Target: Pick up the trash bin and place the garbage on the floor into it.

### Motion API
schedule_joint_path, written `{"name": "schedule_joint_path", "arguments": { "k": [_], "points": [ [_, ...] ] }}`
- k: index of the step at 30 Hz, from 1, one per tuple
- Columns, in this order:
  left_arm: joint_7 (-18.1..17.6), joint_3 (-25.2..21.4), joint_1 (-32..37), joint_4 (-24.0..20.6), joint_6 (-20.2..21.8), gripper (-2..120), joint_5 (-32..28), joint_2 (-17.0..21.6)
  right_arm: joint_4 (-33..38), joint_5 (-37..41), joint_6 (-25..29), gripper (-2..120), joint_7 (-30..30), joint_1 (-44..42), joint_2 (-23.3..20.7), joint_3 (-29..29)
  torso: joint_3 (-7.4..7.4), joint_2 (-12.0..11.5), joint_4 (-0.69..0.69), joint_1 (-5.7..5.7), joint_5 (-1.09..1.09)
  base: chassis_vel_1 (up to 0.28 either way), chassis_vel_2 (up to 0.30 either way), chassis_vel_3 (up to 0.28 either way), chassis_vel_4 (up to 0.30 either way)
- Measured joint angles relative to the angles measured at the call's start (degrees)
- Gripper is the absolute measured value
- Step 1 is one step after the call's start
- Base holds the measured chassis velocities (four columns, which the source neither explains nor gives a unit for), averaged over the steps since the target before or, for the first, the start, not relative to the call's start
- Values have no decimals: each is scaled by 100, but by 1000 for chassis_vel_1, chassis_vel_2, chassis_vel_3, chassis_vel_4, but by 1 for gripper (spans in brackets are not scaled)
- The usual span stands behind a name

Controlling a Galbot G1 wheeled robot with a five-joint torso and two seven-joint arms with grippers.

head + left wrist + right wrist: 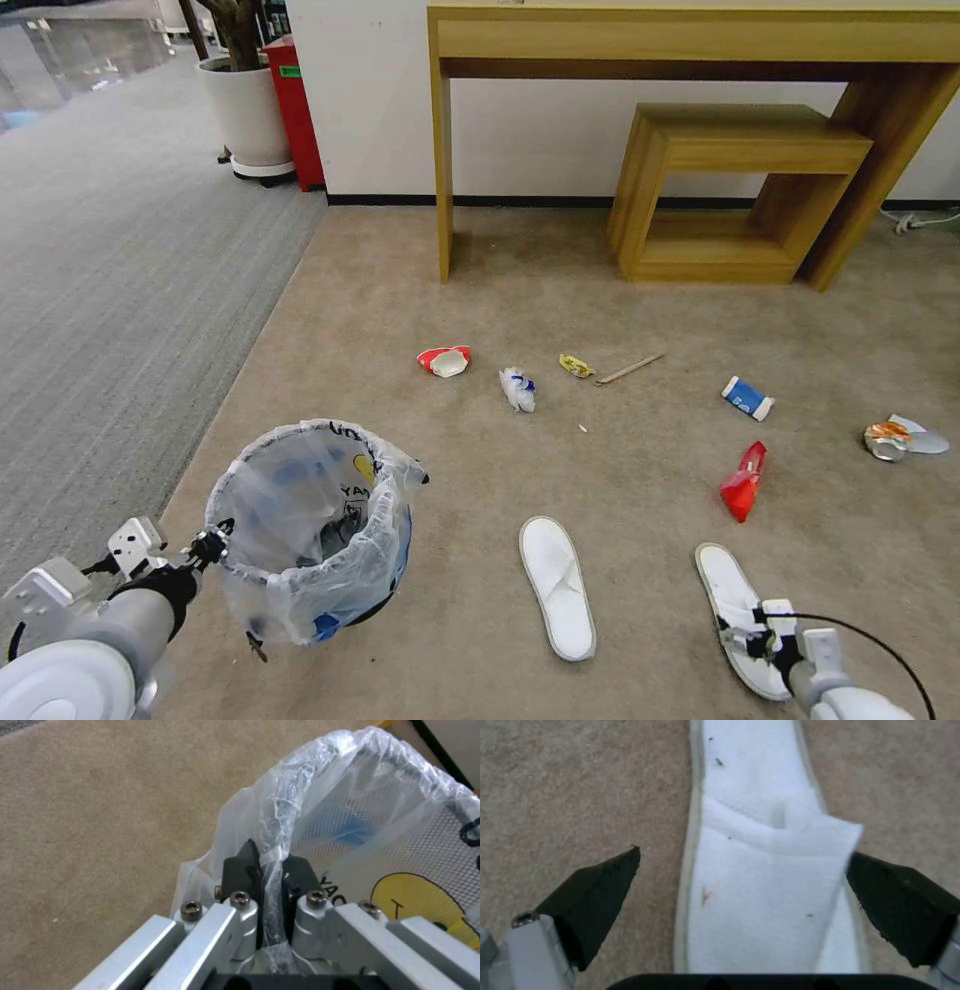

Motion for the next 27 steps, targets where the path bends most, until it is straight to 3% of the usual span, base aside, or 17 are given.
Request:
{"name": "schedule_joint_path", "arguments": {
  "k": [3,7,13,17,27],
  "points": [
    [0,-7,25,-5,0,3,-3,13,-59,-31,12,100,-14,35,71,23,0,0,0,0,-1,0,0,0,0],
    [0,-9,29,-7,0,3,-7,22,-103,-158,23,89,-14,43,135,56,0,0,0,0,-1,0,0,0,0],
    [0,25,35,-9,0,3,-5,1,-143,-310,125,63,60,-2,126,110,0,0,0,0,0,0,0,0,0],
    [14,26,31,-3,0,3,22,5,-129,-305,160,52,143,-13,101,114,0,0,0,0,-1,0,0,0,0],
    [44,24,-17,90,0,3,52,47,-137,-286,177,14,406,35,95,69,0,0,0,0,0,0,0,0,0]
  ]
}}
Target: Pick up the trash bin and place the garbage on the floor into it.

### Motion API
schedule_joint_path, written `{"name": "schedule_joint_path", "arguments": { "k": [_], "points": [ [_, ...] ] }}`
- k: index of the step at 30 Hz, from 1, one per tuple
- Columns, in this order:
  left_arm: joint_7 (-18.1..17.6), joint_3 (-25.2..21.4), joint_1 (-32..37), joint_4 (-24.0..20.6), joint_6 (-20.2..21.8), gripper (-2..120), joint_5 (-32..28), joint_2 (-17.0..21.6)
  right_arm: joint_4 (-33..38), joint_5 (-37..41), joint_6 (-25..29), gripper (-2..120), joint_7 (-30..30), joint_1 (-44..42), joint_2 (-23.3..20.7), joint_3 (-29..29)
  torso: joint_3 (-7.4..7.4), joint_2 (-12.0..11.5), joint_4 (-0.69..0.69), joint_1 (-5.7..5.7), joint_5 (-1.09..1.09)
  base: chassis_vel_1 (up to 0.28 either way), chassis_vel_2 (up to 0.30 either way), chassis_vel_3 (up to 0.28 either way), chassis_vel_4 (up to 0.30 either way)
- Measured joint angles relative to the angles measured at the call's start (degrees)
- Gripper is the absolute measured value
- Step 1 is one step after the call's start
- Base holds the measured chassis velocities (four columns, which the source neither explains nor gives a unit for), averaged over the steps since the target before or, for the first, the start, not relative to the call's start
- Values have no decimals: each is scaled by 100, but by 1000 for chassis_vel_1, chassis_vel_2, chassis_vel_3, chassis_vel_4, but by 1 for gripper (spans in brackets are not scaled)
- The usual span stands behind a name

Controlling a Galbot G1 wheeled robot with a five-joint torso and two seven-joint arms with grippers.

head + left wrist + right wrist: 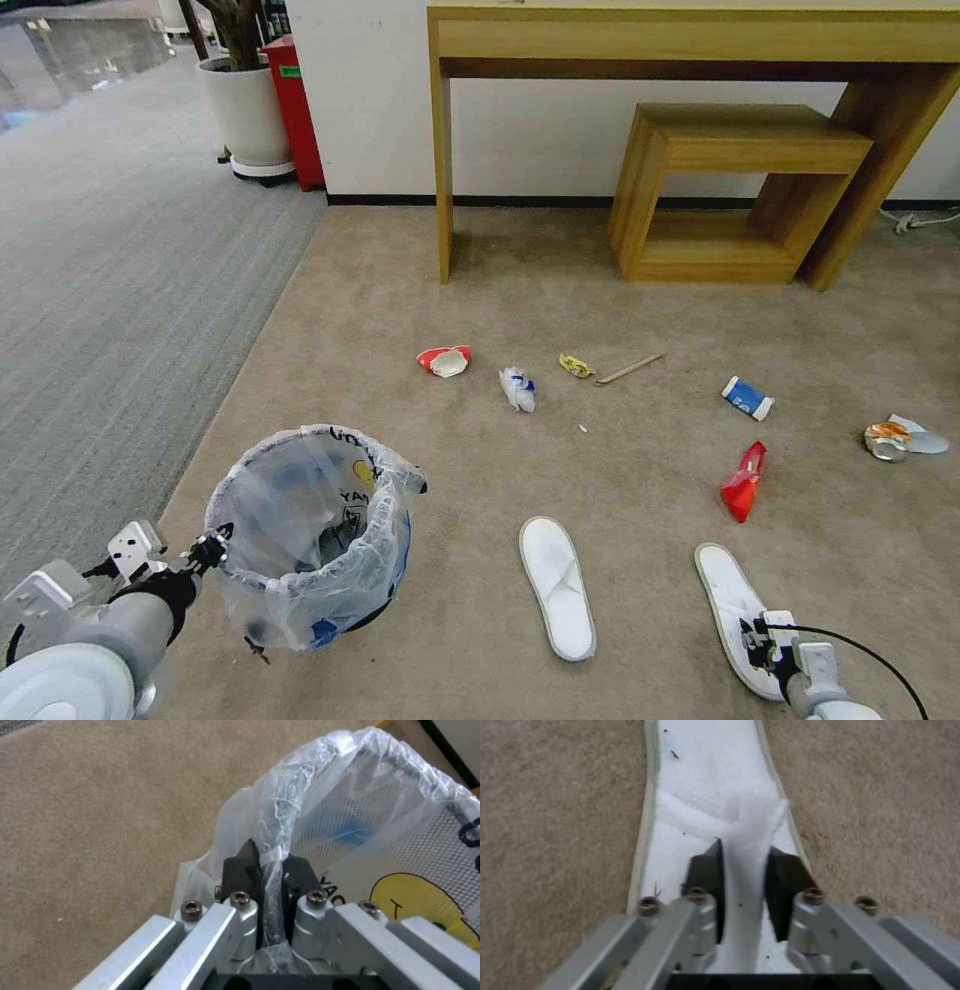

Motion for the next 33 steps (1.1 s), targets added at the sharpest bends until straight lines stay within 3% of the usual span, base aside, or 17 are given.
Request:
{"name": "schedule_joint_path", "arguments": {
  "k": [2,8,15,18,21,23,27,33],
  "points": [
    [2,8,-28,32,0,3,4,10,-22,-4,3,4,24,29,-7,-12,0,0,0,0,0,0,0,0,0],
    [8,57,-70,100,0,3,67,11,155,-12,461,0,132,-7,-24,-52,0,0,0,0,2,0,0,0,0],
    [43,92,-88,129,0,3,123,18,1588,102,872,0,258,-384,-133,-67,0,0,0,0,0,0,0,0,0],
    [97,166,-92,189,0,3,233,-5,2349,285,1337,0,109,-507,-194,-74,0,0,0,0,-2,0,0,0,0],
    [134,246,-86,230,0,3,316,-20,2733,485,1886,0,-259,-474,-189,-88,0,0,0,0,-2,0,0,0,0],
    [163,343,-90,249,0,3,411,-33,3185,1166,2497,0,-854,-238,-154,-211,0,0,0,0,-1,0,0,0,0],
    [208,421,-81,249,0,3,489,-51,3420,1718,2703,0,-1198,20,-137,-442,0,0,0,0,-2,0,0,0,0],
    [286,640,-111,285,0,3,756,-150,3215,2583,3226,0,-2388,995,232,-1558,1,0,0,0,0,0,0,0,0]
  ]
}}
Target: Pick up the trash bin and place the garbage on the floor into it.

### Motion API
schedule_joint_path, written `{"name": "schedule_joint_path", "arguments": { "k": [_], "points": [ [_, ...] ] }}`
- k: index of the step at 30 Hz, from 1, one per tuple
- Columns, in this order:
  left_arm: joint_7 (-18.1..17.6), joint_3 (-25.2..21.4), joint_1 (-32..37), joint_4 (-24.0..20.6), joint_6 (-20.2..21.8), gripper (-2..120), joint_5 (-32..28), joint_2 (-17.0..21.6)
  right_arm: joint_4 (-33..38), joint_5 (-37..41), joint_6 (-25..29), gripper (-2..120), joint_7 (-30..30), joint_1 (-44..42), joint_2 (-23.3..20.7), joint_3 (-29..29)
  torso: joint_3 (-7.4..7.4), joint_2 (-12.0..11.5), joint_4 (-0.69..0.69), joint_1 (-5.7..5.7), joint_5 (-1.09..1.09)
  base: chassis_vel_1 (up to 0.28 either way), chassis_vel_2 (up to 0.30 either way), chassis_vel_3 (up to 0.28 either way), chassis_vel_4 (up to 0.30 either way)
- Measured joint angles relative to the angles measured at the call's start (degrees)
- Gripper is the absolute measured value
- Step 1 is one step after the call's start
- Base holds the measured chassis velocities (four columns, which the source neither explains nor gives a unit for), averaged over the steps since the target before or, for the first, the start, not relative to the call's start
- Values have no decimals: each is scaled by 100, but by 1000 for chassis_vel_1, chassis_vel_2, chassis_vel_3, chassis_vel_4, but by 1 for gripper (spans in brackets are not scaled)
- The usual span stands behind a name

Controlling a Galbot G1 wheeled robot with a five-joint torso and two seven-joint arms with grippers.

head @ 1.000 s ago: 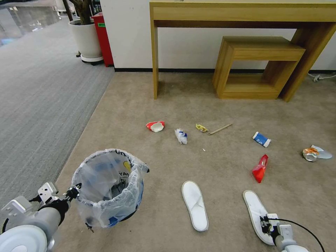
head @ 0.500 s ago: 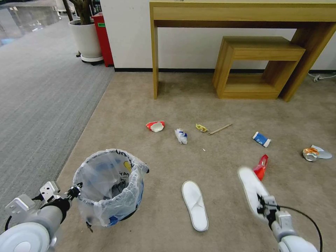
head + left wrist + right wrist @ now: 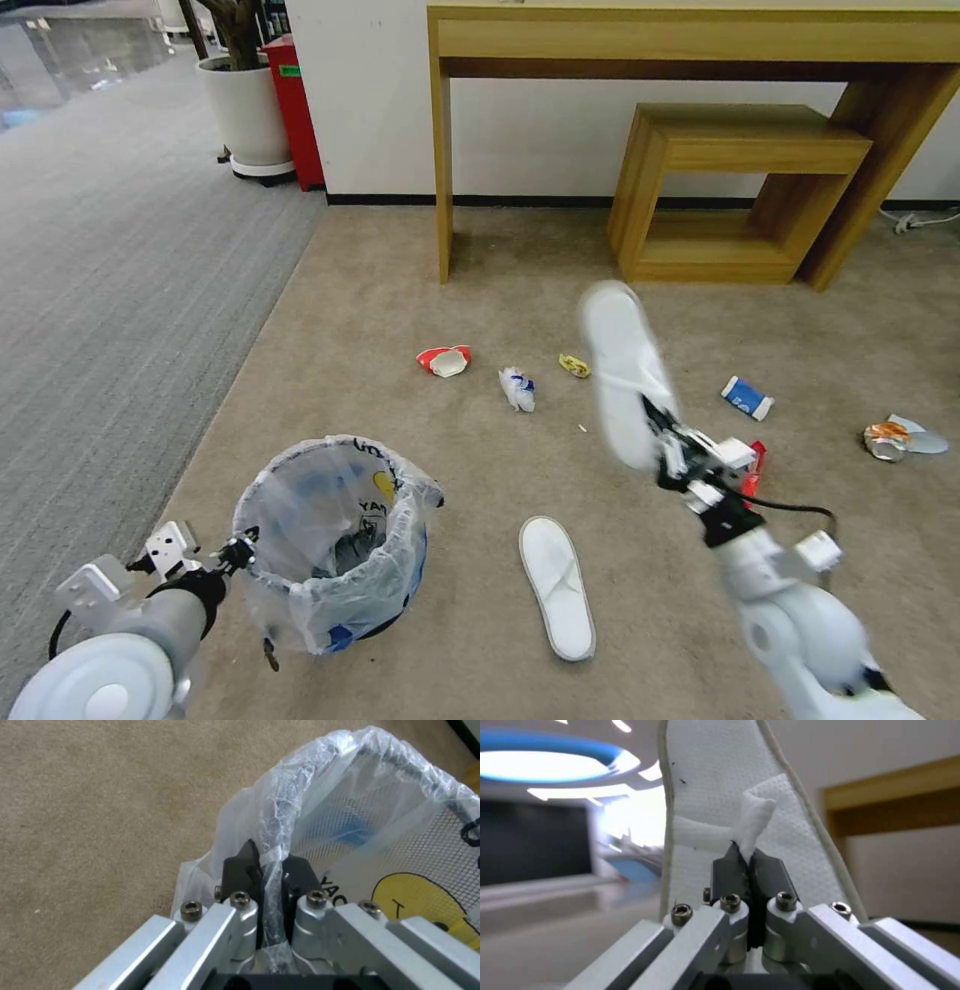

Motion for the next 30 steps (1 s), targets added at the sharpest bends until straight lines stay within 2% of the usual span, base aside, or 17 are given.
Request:
{"name": "schedule_joint_path", "arguments": {
  "k": [1,2,3,6,7,10,18,30],
  "points": [
    [4,41,-9,2,0,3,58,-9,-163,143,91,0,-223,272,90,-362,0,0,0,0,-1,0,0,0,0],
    [4,41,-9,2,0,3,58,-9,-163,143,91,0,-223,272,90,-362,0,0,0,0,-1,0,0,0,0],
    [4,72,-16,2,0,3,100,-11,-328,252,151,0,-409,555,192,-727,0,0,1,0,0,0,0,0,0],
    [3,117,-19,-44,0,3,143,-10,-718,334,198,0,-792,1156,414,-1346,0,0,1,0,-1,0,0,0,0],
    [3,117,-19,-44,0,3,143,-10,-718,334,198,0,-792,1156,414,-1346,0,0,1,0,-1,0,0,0,0],
    [1,146,-2,-122,0,3,149,-24,-1140,375,212,0,-1084,1597,617,-1831,0,0,0,0,-2,0,0,0,0],
    [13,251,95,-291,0,3,183,-79,-1647,339,168,0,-1703,1867,1142,-2429,0,0,0,0,-1,0,0,0,0],
    [34,637,338,-778,-5,3,295,-115,-2329,-105,469,0,-1782,1704,1395,-2711,-1,0,-1,0,1,0,0,0,0]
  ]
}}
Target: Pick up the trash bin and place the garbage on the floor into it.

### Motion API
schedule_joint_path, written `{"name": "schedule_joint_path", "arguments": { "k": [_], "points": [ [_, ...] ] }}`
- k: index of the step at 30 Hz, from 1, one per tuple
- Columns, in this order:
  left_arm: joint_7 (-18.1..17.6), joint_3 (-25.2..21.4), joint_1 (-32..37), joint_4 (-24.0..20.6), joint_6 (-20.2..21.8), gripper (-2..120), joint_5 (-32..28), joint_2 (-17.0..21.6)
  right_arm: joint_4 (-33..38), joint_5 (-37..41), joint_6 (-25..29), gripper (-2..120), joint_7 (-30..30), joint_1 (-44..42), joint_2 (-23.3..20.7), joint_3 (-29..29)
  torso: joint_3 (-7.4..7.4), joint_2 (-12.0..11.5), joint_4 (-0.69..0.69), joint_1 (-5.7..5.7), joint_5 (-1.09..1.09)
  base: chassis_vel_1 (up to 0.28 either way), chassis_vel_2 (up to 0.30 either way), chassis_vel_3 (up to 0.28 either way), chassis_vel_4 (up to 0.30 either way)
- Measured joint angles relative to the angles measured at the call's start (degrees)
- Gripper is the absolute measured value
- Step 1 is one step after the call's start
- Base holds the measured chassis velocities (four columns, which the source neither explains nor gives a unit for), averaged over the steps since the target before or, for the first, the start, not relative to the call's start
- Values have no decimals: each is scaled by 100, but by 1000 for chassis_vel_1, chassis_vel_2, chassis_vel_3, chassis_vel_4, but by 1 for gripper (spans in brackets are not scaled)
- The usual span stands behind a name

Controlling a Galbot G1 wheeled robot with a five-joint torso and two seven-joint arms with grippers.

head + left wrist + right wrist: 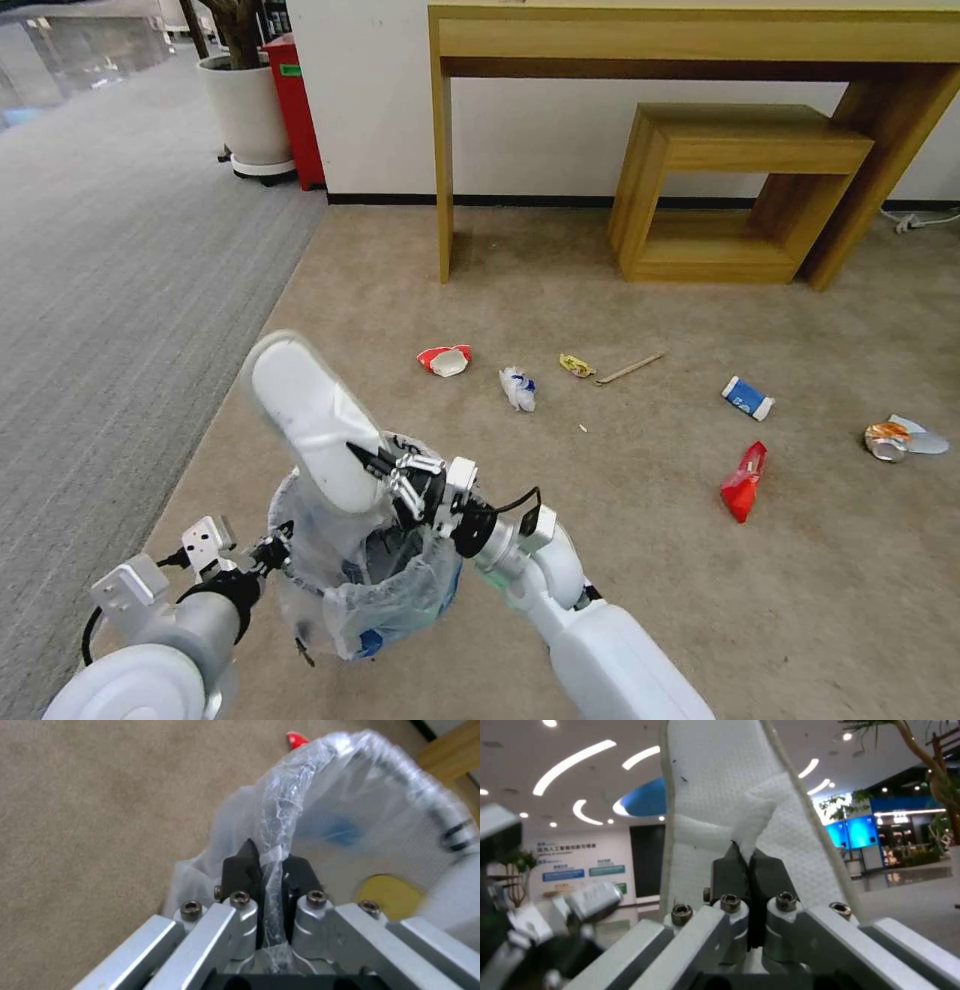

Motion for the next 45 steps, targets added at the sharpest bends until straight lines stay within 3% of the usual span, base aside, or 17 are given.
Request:
{"name": "schedule_joint_path", "arguments": {
  "k": [6,18,25,27,32,34,40,43,44,45],
  "points": [
    [-6,131,-7,-55,-31,3,43,-8,-101,-41,35,3,27,-8,37,-13,0,0,0,0,0,0,0,0,0],
    [18,146,-79,78,-5,3,22,37,178,-5,-60,46,101,-62,-87,41,0,0,1,0,0,0,0,0,0],
    [87,-42,-163,230,32,3,-25,100,767,15,-162,71,616,-182,-298,317,0,0,1,0,1,0,0,0,0],
    [89,-217,-259,345,32,3,-99,179,1150,15,-308,81,1104,-295,-435,559,0,0,2,0,1,0,0,0,0],
    [121,-379,-366,490,27,3,-132,269,1543,57,-452,95,1396,-517,-582,1081,0,0,0,0,1,0,0,0,0],
    [172,-467,-420,580,24,3,-106,270,1761,41,-481,100,1482,-780,-626,1573,0,0,0,0,1,0,0,0,0],
    [310,-620,-451,647,19,3,-84,261,2217,-567,-775,100,2356,-1509,-538,2579,0,0,1,0,3,0,0,0,0],
    [400,-756,-430,657,15,3,-60,257,2563,-1105,-1197,100,3001,-1995,-467,3130,-1,0,0,0,1,0,0,0,0],
    [458,-846,-419,665,15,3,-76,254,2772,-1440,-1509,100,3523,-2258,-441,3392,0,0,1,0,1,0,0,0,0],
    [458,-846,-419,665,15,3,-76,254,2772,-1440,-1509,100,3523,-2258,-441,3392,0,0,1,0,1,0,0,0,0]
  ]
}}
